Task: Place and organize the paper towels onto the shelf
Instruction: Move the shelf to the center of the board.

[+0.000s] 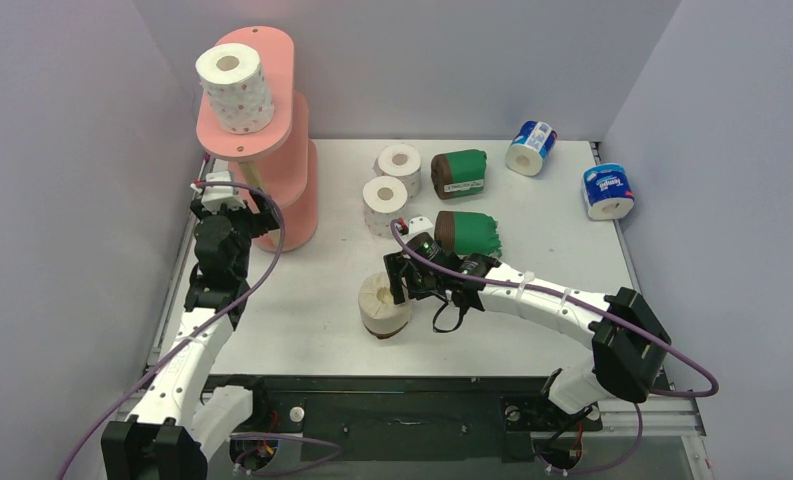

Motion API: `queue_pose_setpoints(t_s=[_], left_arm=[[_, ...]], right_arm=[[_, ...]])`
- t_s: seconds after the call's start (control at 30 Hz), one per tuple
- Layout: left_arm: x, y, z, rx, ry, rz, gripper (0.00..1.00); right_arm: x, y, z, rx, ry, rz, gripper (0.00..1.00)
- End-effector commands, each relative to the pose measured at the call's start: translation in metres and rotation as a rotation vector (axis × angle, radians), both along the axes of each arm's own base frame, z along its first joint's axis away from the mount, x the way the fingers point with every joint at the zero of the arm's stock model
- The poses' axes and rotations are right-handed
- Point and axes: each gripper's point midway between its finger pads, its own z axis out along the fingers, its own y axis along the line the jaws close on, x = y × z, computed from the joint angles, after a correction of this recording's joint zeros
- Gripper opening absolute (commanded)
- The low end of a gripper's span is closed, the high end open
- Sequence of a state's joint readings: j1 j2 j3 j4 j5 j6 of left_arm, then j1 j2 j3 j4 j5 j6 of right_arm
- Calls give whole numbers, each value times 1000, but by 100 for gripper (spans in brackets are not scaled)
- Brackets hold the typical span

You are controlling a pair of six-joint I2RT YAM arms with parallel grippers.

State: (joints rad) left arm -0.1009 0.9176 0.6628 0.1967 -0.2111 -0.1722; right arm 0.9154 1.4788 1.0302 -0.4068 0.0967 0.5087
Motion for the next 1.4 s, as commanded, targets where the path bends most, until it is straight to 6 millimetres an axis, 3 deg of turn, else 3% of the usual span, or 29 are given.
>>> queue_pose_setpoints(t_s=[0.0, 0.1, 0.8, 1.13, 1.37], left_arm=[[13, 1, 38, -24, -131, -13, 75], [18, -4, 44, -41, -162, -38, 74], [45, -8, 20, -13, -126, -53, 53], [48, -13, 22, -20, -123, -78, 29], [44, -15, 21, -23, -120, -88, 19]], right_arm=[[3, -5, 5, 10, -20, -8, 70], [2, -5, 5, 12, -18, -6, 70], [-2, -17, 1, 8, -19, -18, 70], [-2, -19, 4, 12, -23, -22, 70], [-2, -20, 5, 14, -26, -23, 70]])
